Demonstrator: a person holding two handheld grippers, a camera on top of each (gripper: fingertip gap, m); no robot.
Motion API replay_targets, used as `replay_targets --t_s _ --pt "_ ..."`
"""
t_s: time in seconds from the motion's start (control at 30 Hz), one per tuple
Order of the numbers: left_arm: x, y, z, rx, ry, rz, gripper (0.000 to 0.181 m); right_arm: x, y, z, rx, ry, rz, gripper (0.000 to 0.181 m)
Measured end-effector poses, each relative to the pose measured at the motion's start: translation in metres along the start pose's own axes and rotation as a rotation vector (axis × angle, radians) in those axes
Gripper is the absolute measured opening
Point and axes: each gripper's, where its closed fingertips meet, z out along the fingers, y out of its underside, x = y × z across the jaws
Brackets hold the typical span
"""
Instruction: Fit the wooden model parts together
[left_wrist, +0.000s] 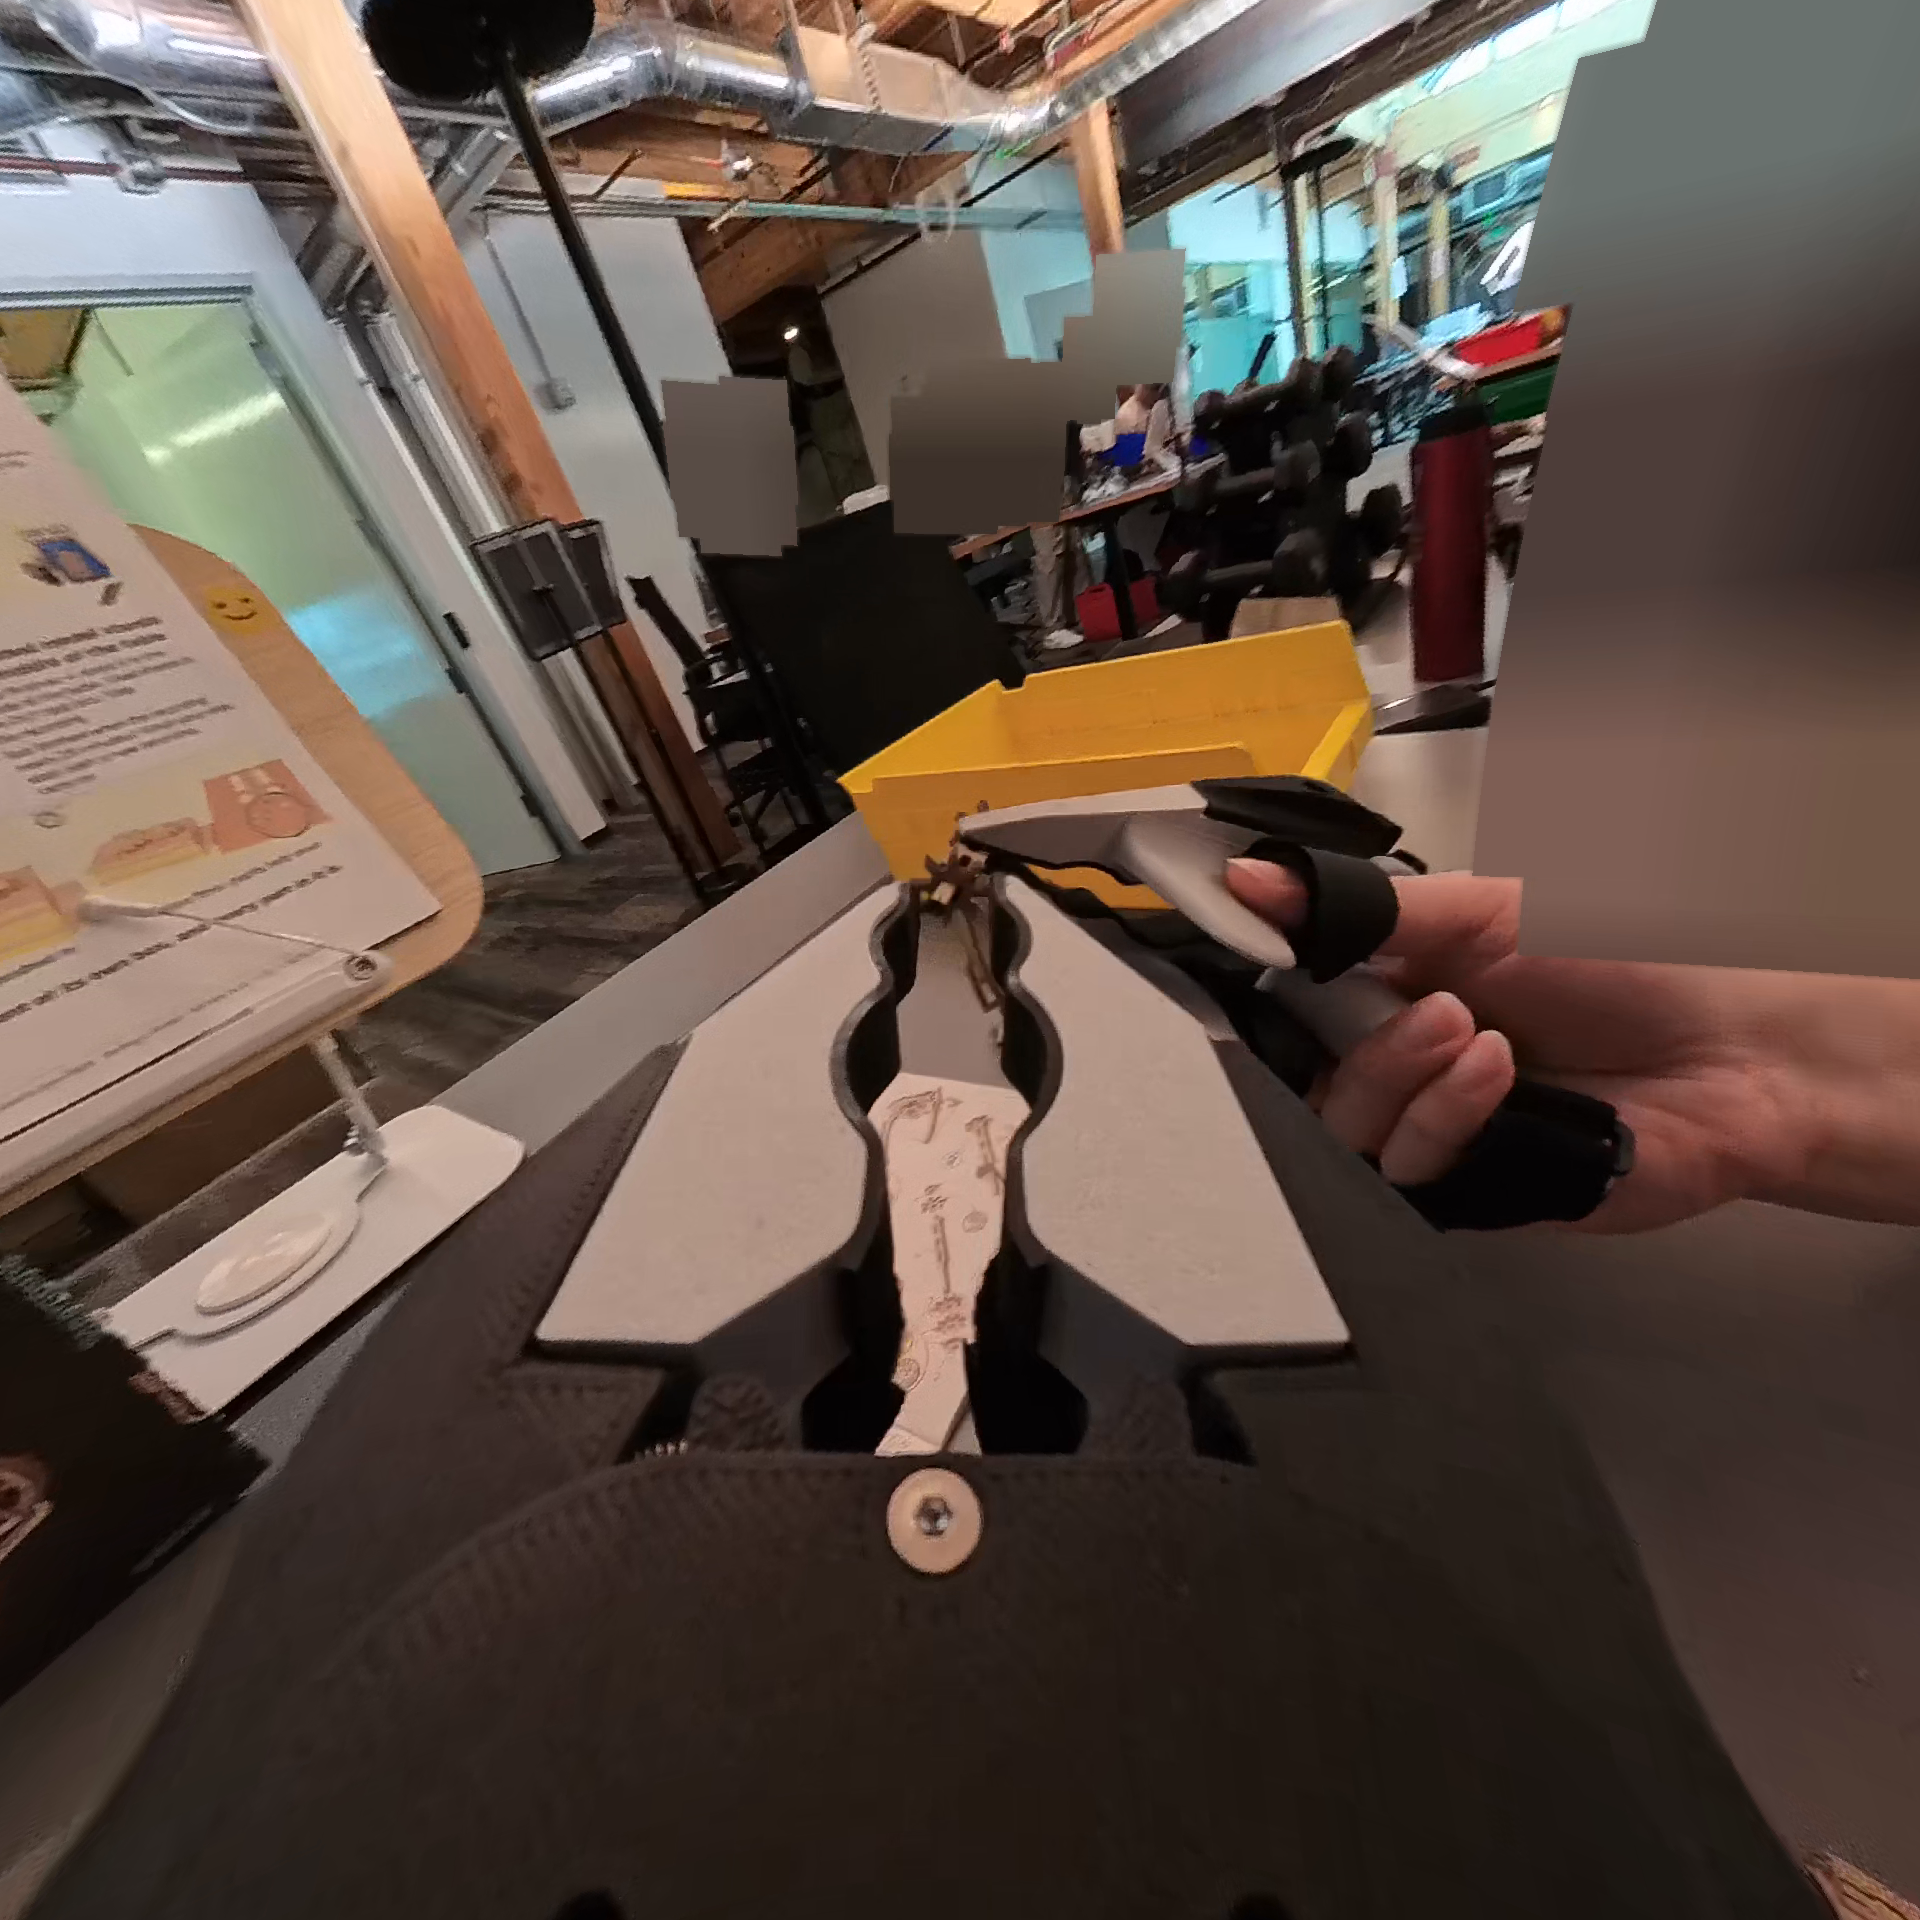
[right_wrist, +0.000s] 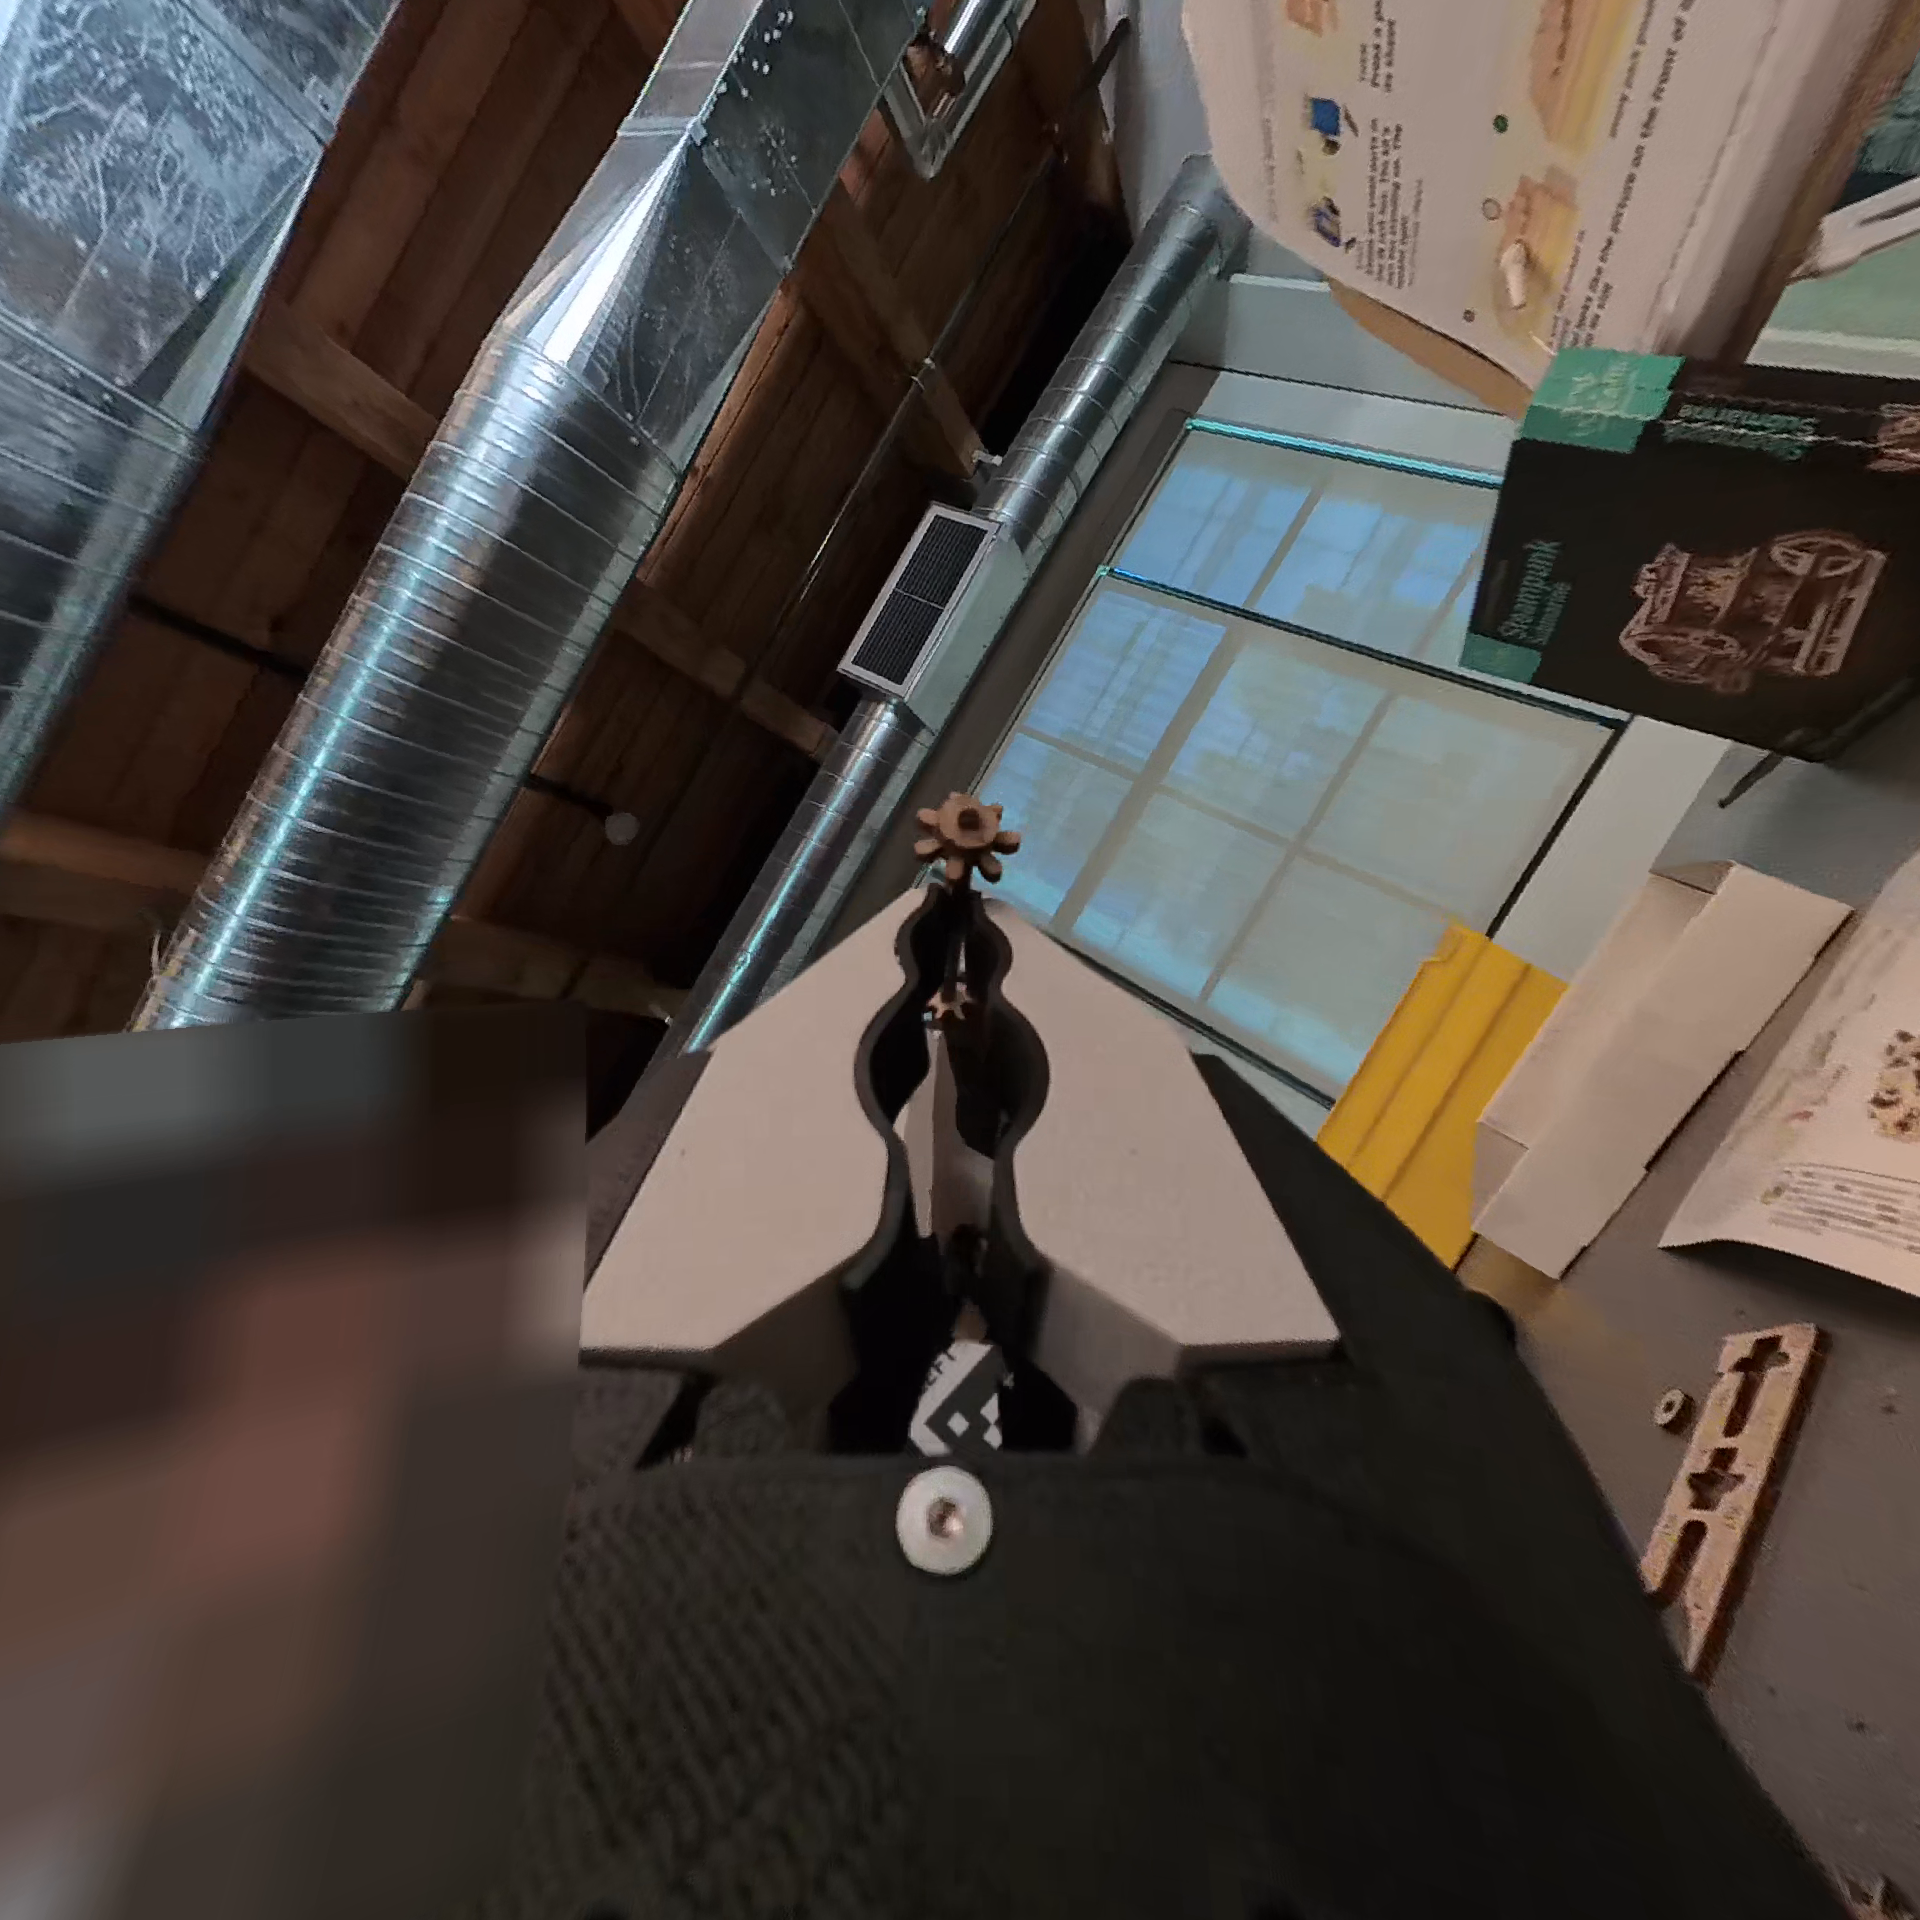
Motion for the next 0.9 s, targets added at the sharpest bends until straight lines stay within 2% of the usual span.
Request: replay_targets --t_s 0.2,0.37,0.57,0.73,0.9 --pt "-0.003 0.002 0.001 0.007 0.101 -0.064 0.011 -0.004 -0.001 0.002 -0.089 0.044 -0.118 0.000" --pt "-0.001 -0.005 -0.002 0.049 0.110 0.011 0.011 -0.009 0.002 0.004 -0.121 0.009 -0.121 0.000" --pt "0.001 -0.012 -0.007 0.076 0.222 -0.057 0.011 -0.023 0.009 0.008 -0.203 0.034 -0.350 0.000" --pt "0.005 -0.016 -0.010 0.086 0.311 -0.090 0.011 -0.030 0.014 0.010 -0.265 0.031 -0.408 0.000" --pt "0.002 -0.010 -0.008 0.060 0.295 -0.086 0.011 -0.029 0.014 0.010 -0.264 0.094 -0.539 0.000"
